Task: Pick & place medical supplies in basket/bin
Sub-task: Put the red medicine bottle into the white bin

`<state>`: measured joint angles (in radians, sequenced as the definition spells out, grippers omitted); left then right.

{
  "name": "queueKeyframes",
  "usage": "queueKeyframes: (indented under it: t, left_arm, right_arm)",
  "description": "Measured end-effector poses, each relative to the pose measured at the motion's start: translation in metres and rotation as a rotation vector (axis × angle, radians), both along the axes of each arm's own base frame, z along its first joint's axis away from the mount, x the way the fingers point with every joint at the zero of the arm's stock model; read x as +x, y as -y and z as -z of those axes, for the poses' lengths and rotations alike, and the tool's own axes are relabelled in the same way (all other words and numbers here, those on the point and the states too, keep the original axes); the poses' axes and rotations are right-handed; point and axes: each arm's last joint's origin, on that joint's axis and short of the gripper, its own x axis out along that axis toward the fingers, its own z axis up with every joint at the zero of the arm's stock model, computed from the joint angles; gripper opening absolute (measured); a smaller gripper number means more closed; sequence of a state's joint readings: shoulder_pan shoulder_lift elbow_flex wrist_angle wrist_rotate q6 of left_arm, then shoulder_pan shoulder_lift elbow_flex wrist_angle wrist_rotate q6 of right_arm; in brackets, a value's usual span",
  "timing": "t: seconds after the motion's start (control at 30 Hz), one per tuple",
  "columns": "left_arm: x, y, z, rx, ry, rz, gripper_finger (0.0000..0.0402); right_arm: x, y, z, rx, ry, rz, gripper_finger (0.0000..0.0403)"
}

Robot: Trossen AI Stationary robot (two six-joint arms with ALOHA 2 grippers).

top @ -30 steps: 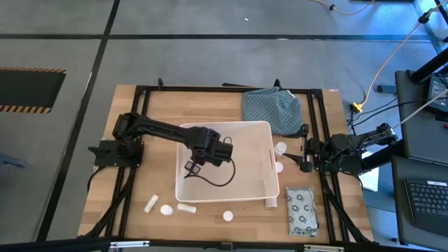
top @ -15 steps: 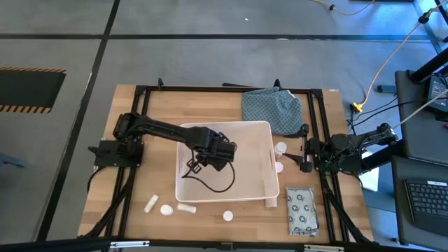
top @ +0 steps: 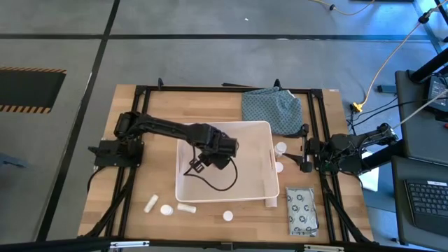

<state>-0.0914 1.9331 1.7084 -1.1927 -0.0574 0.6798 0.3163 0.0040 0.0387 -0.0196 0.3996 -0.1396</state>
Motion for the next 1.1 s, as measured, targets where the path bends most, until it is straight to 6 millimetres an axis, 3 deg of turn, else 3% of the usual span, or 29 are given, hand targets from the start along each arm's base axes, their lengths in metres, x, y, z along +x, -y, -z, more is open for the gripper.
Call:
queueKeyframes:
  t: [0.27, 0.53, 0.8, 1.1]
  left_arm:
    - [0.002, 0.0, 0.0, -0.008, 0.014, 0.01, 0.0134]
    - [0.011, 0.001, 0.023, -0.016, -0.051, 0.031, 0.0134]
    - [0.011, 0.0, 0.024, -0.014, -0.05, -0.024, 0.0136]
    - [0.01, 0.0, 0.021, 0.023, -0.029, -0.118, 0.0187]
  right_arm:
    - [0.0, 0.0, 0.0, 0.0, 0.0, 0.0, 0.0338]
    - [0.0, 0.0, 0.0, 0.0, 0.0, 0.0, 0.0338]
    - [0.0, 0.0, 0.0, 0.0, 0.0, 0.0, 0.0338]
    - [0.0, 0.0, 0.0, 0.0, 0.0, 0.0, 0.0338]
